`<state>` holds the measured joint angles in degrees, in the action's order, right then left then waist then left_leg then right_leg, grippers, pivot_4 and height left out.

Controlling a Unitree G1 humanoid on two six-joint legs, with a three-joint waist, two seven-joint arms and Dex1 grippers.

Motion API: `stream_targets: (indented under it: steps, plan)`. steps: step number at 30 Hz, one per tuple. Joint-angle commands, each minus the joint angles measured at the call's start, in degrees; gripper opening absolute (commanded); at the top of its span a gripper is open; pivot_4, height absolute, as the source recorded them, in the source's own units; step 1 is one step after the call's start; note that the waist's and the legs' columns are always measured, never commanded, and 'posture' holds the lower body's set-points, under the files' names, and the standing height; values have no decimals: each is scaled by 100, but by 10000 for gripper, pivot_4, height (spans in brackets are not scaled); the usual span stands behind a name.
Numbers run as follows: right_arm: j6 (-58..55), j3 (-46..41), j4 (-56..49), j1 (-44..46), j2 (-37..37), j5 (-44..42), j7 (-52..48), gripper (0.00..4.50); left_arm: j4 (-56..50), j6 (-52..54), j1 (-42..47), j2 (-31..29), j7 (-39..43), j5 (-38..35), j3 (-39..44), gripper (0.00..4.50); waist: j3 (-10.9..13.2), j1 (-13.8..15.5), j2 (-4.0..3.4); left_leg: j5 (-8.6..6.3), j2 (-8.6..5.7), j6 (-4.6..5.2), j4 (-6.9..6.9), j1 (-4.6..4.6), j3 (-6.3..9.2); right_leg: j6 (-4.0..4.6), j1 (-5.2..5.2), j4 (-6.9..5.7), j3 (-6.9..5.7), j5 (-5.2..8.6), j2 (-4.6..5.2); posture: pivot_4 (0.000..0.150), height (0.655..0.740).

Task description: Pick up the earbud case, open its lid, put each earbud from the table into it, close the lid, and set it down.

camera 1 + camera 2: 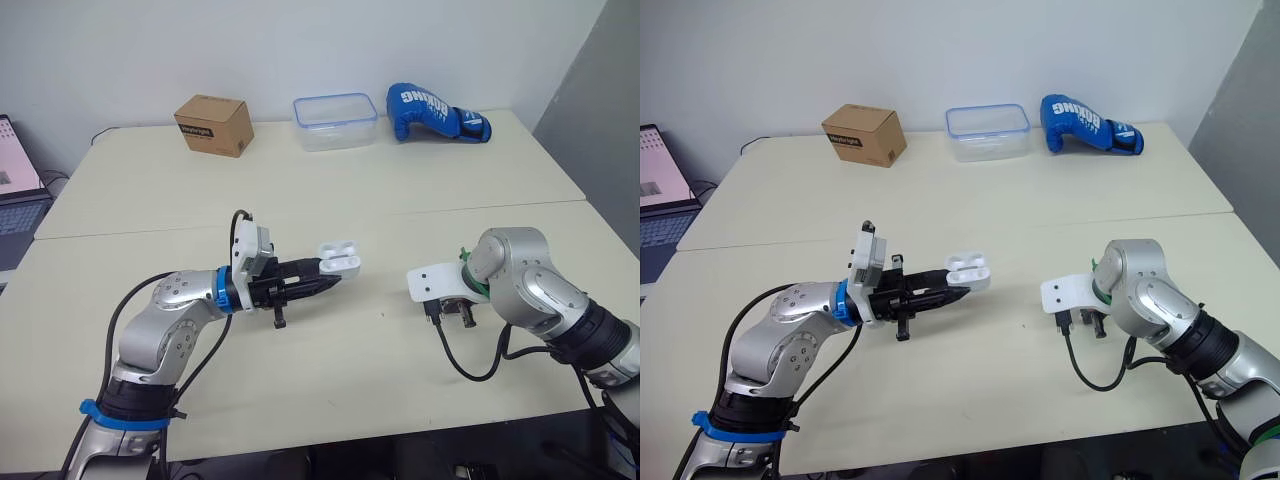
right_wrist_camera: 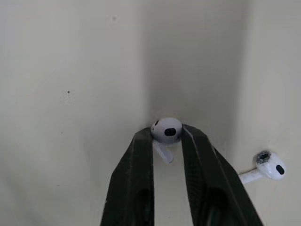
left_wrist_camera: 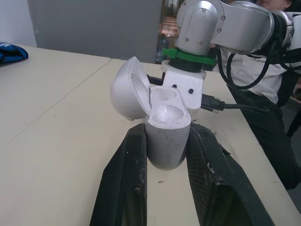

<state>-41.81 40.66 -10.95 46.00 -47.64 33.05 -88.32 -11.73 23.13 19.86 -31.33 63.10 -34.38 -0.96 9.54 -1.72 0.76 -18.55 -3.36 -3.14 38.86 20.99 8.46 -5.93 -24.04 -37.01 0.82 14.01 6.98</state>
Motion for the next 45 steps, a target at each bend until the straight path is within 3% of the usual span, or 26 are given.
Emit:
stream_targets:
  steps: [1, 10, 16, 19, 27, 34, 45]
  plan:
    - [24, 68, -123, 33, 25, 44, -237, 4253, -167, -130, 17, -25, 16, 28, 15, 8022, 0, 0, 0, 0, 0, 0, 0, 0, 0, 0, 0, 0, 0, 0, 0, 1500, 7307]
    - [-42, 45, -237, -3, -54, 49, -307, 4253, -260, -80, 44, 55, -120, 61, -89, 8022, 0, 0, 0, 0, 0, 0, 0, 0, 0, 0, 0, 0, 0, 0, 0, 1500, 7307]
    - [-451, -719, -470, -178, -140, -589, -89, 4253, -23, -274, 31, 171, -192, 90, 31, 8022, 0, 9, 0, 0, -2, 0, 0, 2, 1, 0, -1, 3, 0, 0, 1, 1500, 7307]
    - [-933, -1727, -640, -604, 261, -1313, 425, 4253, 184, -362, 53, 225, -228, 90, 116, 8022, 0, 17, 0, 0, -2, 0, -1, 3, 3, 0, 0, 3, -1, 0, 1, 1500, 7307]
    - [-1884, -4175, -1646, -1614, 2268, -3085, 1968, 4253, 441, -406, 215, 219, -191, 95, 136, 8022, 0, 17, 0, 0, -3, 0, -1, 2, 6, 1, -3, -1, 1, -1, 1, 1500, 7307]
    - [-1605, -5056, -2181, -1960, 3711, -4158, 3349, 4253, 484, -316, 354, 206, -199, 38, 153, 8022, -2, 5, -3, 0, -3, 0, -1, 0, 11, 1, -2, -8, 0, -1, 1, 1500, 7307]
    - [-855, -4819, -2357, -1974, 4217, -5136, 4621, 4253, 676, -348, 488, 233, -199, 96, 156, 8022, -3, -14, -5, 0, -3, 0, -3, -4, 8, 1, -3, -9, 2, -1, -1, 1500, 7307]
